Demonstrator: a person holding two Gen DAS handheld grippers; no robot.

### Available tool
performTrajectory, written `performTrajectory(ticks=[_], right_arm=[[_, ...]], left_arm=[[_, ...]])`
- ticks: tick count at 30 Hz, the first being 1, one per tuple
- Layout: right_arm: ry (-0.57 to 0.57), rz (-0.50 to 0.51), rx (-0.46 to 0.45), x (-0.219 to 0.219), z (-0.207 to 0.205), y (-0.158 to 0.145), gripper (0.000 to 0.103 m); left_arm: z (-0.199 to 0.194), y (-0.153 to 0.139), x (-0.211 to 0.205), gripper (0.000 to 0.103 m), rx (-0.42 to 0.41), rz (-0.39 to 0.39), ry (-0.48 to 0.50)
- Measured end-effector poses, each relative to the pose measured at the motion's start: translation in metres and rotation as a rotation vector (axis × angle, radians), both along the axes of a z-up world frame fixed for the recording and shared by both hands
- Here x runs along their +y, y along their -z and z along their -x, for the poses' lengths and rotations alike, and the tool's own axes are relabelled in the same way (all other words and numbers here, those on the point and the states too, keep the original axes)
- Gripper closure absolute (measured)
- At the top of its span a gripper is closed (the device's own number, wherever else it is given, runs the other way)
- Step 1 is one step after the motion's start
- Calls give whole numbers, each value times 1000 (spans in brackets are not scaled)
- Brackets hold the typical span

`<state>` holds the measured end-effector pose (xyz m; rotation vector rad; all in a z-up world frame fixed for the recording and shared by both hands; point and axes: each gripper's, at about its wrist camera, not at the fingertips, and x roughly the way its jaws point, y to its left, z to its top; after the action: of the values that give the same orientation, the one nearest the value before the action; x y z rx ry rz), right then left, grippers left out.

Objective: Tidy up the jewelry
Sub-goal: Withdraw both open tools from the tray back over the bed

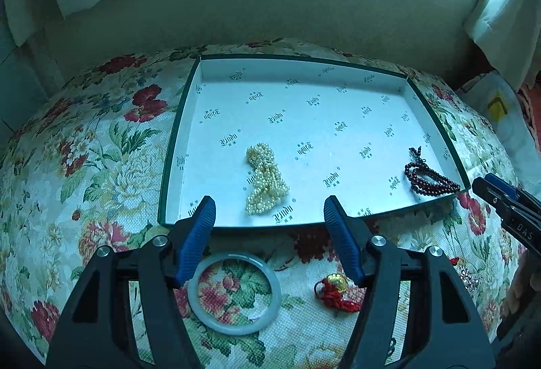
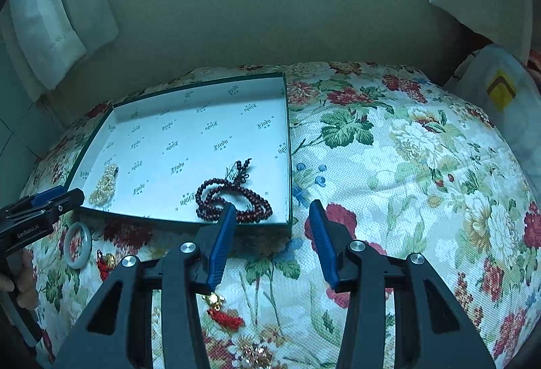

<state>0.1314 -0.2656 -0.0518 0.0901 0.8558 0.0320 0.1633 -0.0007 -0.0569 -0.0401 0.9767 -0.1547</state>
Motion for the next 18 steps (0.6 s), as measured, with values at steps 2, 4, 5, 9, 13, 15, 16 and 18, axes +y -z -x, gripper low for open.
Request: performTrajectory(ticks=[2,4,5,9,13,15,16,18], right_arm=[[-6,3,10,1,10,0,57],[-10,-1,17,3,20,0,57],[-13,-3,21,4,25,0,57],[-24,-10,39,8,43,1,57],[-29,-11,63,12,62,7,57],[-32,-17,79,13,70,11,57],[-34,-19,86,13,75,13,57],[-35,-21,97,14,83,17,57]], left_arm=[[10,0,1,37,11,7,-3],[20,-1,2,37,20,16,-7],[25,-1,3,37,24,19,-9],[46,-2,3,37,40,23,-9],[67,0,4,37,57,28,-9],[76,1,4,37,65,32,-11],[80,1,5,37,68,34,-12],[89,2,4,37,76,31,-10]])
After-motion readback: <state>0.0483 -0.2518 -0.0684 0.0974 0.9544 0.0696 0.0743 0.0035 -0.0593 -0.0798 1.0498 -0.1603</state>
